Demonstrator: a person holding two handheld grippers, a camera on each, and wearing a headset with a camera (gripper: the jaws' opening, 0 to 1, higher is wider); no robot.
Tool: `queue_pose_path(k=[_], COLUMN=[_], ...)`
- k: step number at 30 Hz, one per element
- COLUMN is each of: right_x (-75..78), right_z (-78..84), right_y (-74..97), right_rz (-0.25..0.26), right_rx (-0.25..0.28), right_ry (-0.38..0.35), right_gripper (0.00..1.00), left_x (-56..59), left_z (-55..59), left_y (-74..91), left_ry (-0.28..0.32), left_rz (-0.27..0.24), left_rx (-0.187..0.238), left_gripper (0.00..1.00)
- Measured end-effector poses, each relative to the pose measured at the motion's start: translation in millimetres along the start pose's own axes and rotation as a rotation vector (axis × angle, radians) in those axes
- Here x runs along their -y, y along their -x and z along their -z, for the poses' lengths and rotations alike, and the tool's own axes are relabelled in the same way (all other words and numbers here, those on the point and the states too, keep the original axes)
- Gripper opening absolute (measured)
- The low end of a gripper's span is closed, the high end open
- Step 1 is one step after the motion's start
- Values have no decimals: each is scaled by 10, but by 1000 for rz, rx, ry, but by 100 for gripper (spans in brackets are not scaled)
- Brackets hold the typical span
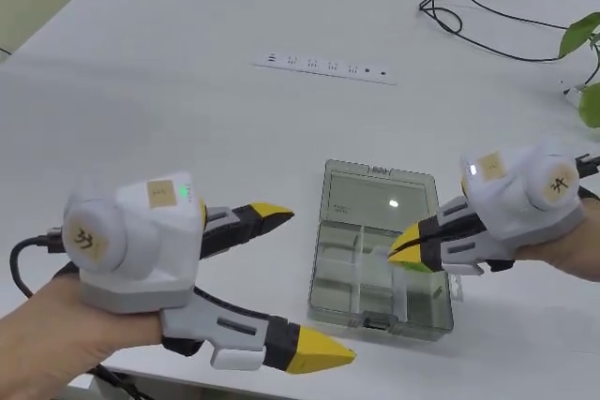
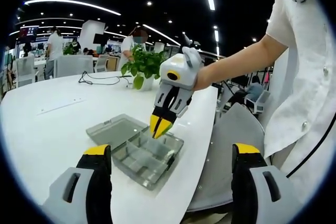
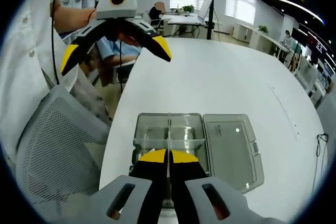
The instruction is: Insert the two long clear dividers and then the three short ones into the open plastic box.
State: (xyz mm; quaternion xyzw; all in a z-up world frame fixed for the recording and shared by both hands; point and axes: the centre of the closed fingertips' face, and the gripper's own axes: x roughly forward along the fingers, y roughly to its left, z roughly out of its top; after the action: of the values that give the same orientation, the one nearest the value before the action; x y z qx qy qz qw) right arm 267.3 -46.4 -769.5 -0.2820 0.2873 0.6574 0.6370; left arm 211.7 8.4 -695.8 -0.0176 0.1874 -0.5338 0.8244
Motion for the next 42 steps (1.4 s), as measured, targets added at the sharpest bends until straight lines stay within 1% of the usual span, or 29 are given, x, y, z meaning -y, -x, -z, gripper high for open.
queue_pose_path(k=[9, 11, 12, 16, 21, 26, 29, 36, 38, 42], right_x=[31, 33, 31, 22, 20, 15, 10, 13, 5, 10], right_z=[108, 132, 157, 216, 267, 260, 272, 276, 288, 286], right_y=[-136, -169, -193, -269, -321, -311, -316, -321, -335, -333], right_rz=[-8, -10, -10, -9, -11, -16, -16, -11, -12, -11], right_rx=[-42, -58, -74, -123, -163, -170, -186, -202, -216, -223], right_ry=[-22, -29, -28, -1, 14, 8, 22, 25, 45, 54], right_gripper=[2, 2, 2, 2, 2, 2, 2, 2, 2, 2], left_x=[-7, -8, -6, -12, -28, -37, -36, -27, -24, -18], left_z=[15, 18, 21, 25, 23, 35, 35, 32, 28, 17], left_y=[-2, -4, -6, -8, 3, 11, 6, 7, 8, 12], left_ry=[0, 5, 5, 7, 9, 12, 12, 9, 8, 6], left_rz=[3, 4, 5, 4, 0, 0, -1, 1, 0, -1], left_rx=[-3, -2, -3, -2, 1, 0, 0, 0, 1, 3], left_gripper=[98, 98, 97, 97, 97, 96, 96, 96, 96, 96])
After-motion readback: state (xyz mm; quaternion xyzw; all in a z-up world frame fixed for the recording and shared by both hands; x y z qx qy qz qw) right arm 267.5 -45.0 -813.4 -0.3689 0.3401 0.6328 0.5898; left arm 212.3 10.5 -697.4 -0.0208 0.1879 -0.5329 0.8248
